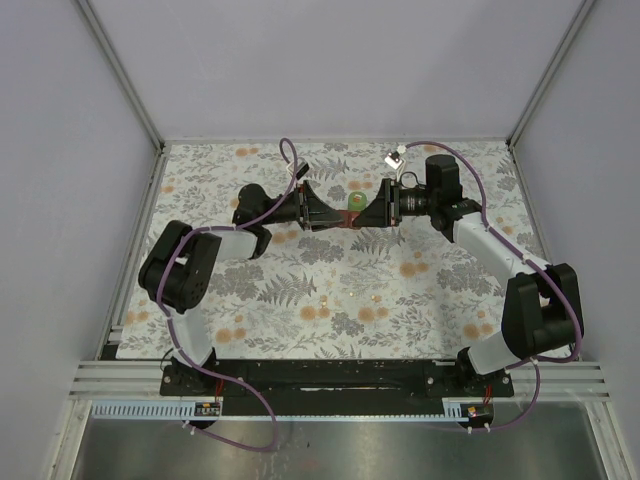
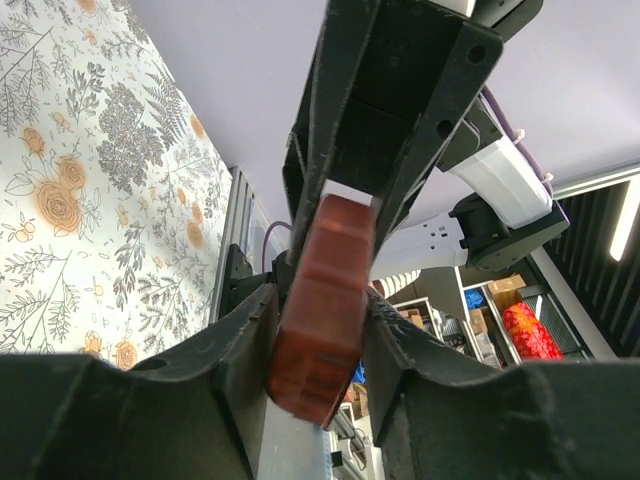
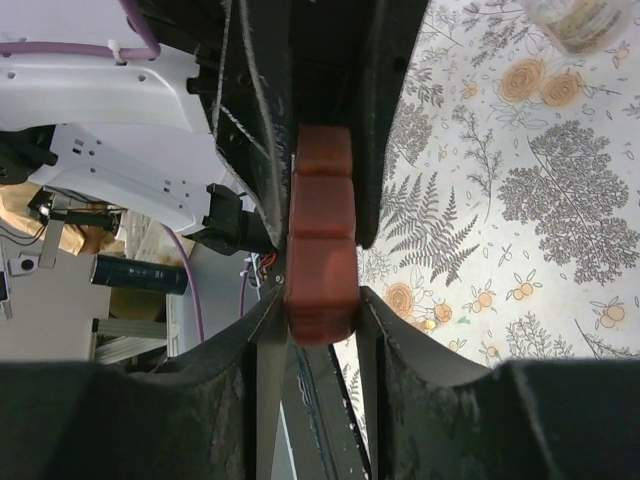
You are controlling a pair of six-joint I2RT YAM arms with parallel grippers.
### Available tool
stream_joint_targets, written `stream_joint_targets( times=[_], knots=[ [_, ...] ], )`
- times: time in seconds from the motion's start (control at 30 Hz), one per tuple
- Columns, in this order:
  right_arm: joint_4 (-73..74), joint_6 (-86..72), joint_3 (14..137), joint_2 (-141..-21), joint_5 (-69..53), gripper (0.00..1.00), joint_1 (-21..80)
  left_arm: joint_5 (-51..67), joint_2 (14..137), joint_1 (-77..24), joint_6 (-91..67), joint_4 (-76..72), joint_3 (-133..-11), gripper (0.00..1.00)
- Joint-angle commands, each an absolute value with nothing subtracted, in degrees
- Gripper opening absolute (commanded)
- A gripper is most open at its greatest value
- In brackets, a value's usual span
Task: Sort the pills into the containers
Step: Close the pill container at the center of the board.
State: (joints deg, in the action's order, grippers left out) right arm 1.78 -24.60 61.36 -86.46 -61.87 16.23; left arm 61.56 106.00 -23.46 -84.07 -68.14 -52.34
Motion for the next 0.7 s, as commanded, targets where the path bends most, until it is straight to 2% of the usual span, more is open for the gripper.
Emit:
stream_joint_targets(
  times=[0.0,0.1,0.33,0.43,0.47,0.53,0.67],
  knots=[
    [-3.0,-26.5,62.2,-85.4,-65.7,0.13,16.8,62.6,107.0,-23.9,-82.5,-71.8,-52.9,0.46],
    [-3.3,-27.0,62.0,-85.3,-65.8,0.11,16.6,62.4,106.8,-23.9,-81.3,-70.4,-53.1,0.61],
    [-4.0,-28.2,61.9,-85.4,-65.7,0.09,16.1,62.8,106.0,-23.9,-80.0,-69.1,-52.6,0.68],
    [-3.8,-27.9,61.6,-85.5,-65.3,0.09,15.8,62.9,105.6,-23.6,-80.0,-69.2,-52.5,0.75],
    [-3.3,-27.4,61.6,-85.4,-65.1,0.09,15.7,62.9,105.6,-23.5,-80.0,-69.4,-52.5,0.8],
    [-2.6,-26.6,61.5,-85.5,-64.7,0.08,15.5,63.1,105.2,-23.1,-80.7,-70.2,-52.6,0.97],
    [-0.7,-25.1,61.7,-85.6,-64.2,0.08,15.2,63.4,104.8,-22.7,-80.9,-70.2,-52.8,0.99]
  ],
)
